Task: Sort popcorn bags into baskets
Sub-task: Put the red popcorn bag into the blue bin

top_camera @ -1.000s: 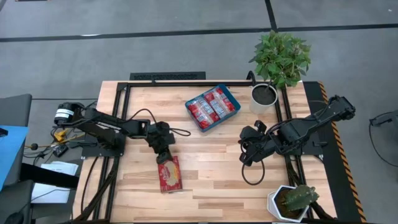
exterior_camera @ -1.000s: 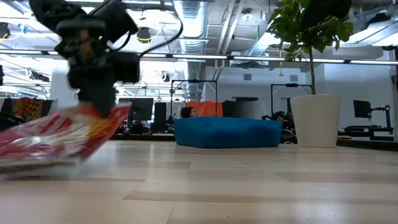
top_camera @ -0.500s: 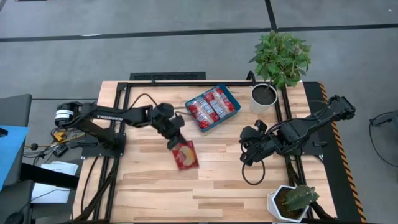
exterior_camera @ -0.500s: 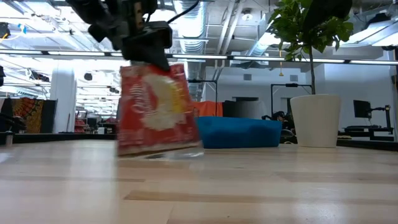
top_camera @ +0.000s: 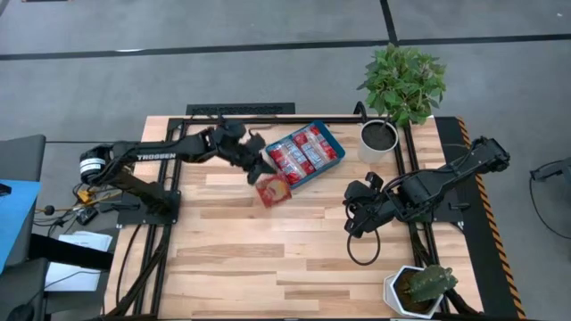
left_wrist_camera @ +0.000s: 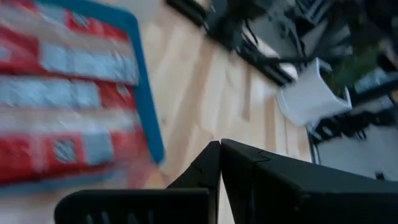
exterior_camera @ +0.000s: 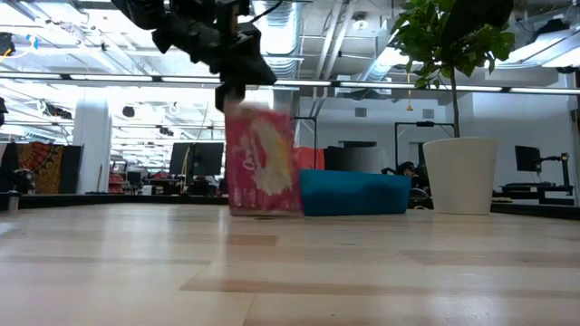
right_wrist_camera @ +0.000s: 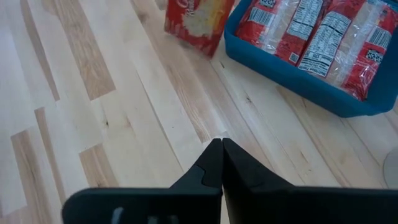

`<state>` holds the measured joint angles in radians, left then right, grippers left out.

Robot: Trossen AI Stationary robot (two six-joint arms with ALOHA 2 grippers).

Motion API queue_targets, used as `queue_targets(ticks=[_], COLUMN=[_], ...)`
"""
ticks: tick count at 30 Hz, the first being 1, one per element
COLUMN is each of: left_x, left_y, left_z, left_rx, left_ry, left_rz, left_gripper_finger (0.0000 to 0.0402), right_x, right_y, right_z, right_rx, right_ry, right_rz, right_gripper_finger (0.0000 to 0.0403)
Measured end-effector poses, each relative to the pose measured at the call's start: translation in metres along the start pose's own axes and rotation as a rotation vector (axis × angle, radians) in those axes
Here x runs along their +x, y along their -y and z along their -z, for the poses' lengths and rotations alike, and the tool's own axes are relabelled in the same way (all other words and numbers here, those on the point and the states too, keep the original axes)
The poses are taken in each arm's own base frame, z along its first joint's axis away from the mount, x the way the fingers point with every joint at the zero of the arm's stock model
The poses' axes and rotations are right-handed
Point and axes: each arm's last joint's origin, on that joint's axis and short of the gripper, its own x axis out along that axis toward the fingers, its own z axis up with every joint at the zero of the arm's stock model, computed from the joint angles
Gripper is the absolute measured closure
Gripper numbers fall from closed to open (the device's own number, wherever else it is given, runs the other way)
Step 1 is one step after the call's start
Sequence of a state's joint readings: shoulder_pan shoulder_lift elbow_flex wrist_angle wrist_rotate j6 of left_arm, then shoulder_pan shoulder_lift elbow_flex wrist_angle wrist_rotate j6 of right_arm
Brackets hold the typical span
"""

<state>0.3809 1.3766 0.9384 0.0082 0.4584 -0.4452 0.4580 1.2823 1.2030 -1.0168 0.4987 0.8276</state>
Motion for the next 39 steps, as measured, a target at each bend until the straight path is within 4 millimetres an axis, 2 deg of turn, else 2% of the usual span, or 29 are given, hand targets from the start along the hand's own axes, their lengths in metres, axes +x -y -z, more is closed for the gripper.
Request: queue_targets(ticks=[4,7,13,16,19,25,30,33,39], left_x=[-0.01,-0.016,-0.027,-0.029,-0.026,-0.015,-0.001,0.015,0.04], left_y=[-0.007,-0.014,-0.03,-0.033,-0.036,-0.049,-0.066,-0.08,-0.107], left_z=[-0.019,-0.026,-0.003,0.016,0.031,0.039,0.049,0.06,0.084], left_rx=[0.016,0.026,0.025,0.036,0.074,0.141,0.113,0.111,0.089], left_ry=[0.078,0.076,-0.198,-0.348,-0.405,-0.332,-0.405,-0.457,-0.557], left_rz=[-0.059,-0.079,-0.199,-0.227,-0.245,-0.294,-0.324,-0.354,-0.418], left_gripper_finger=[0.0401,0.0401,0.0388,0.0354,0.0304,0.0176,0.009,0.0069,0.0069], right_x=[0.0,0.0,-0.002,-0.004,-0.005,-0.005,-0.005,-0.005,-0.005], right_y=[0.0,0.0,-0.002,-0.005,-0.007,-0.007,-0.006,-0.006,-0.006], right_z=[0.0,0.0,0.002,0.005,0.007,0.007,0.007,0.007,0.007], right_rx=[0.0,0.001,0.022,0.02,0.02,0.019,0.016,0.015,0.026], right_ry=[0.001,0.002,-0.001,-0.002,-0.003,-0.004,-0.009,-0.01,-0.01], right_rz=[0.0,0.001,-0.01,-0.022,-0.028,-0.028,-0.02,-0.02,-0.019], right_gripper_finger=[0.0371,0.0368,0.0374,0.0377,0.0378,0.0372,0.0373,0.0378,0.0381])
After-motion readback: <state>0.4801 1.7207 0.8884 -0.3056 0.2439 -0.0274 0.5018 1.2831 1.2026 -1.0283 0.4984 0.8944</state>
